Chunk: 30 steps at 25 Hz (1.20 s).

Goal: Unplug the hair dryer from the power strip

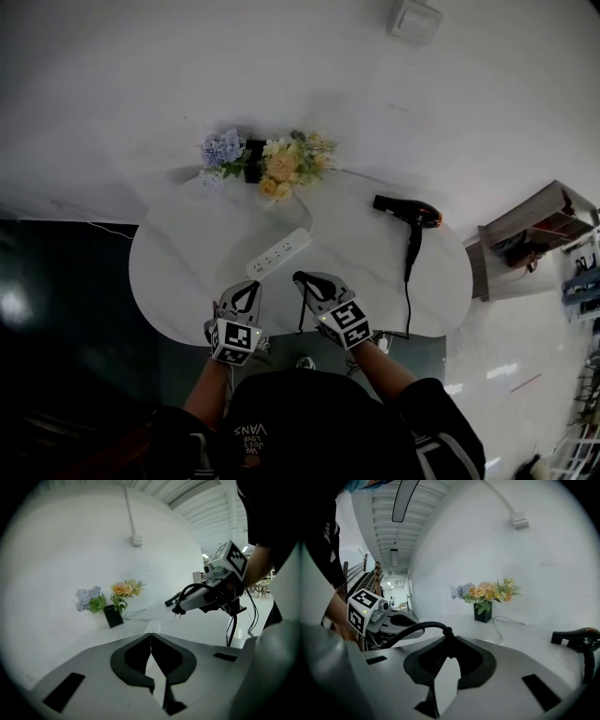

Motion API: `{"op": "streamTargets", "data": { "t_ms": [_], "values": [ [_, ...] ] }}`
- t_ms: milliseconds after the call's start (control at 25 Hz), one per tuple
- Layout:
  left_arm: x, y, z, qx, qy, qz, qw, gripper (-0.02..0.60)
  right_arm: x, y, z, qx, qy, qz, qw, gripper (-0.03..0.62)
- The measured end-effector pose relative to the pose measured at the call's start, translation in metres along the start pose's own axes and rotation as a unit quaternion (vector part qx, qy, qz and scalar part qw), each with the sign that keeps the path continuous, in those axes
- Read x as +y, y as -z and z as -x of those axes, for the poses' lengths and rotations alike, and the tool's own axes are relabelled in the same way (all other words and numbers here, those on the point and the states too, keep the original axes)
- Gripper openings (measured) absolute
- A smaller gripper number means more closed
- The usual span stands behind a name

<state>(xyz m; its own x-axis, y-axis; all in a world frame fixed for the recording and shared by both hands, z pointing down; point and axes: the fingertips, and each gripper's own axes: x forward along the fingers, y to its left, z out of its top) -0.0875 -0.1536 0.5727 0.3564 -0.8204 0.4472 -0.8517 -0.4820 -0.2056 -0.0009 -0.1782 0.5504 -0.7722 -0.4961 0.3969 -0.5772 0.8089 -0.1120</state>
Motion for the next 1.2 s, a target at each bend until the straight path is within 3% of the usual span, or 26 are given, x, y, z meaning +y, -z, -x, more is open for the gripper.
{"op": "streamTargets", "data": {
  "t_ms": [800,1200],
  "values": [
    [-0.062,-0.022,0.083,-0.048,-0.107,0.066,0.9910,0.018,0.009,0.029,0.096,-0.034,-0.024,-0.027,0.999,0.072],
    [-0.085,-0.020,0.110,-0.056,-0.128,0.076,0.9873,0.018,0.016,0.044,0.126,-0.032,-0.028,-0.026,0.999,0.072]
  ]
}}
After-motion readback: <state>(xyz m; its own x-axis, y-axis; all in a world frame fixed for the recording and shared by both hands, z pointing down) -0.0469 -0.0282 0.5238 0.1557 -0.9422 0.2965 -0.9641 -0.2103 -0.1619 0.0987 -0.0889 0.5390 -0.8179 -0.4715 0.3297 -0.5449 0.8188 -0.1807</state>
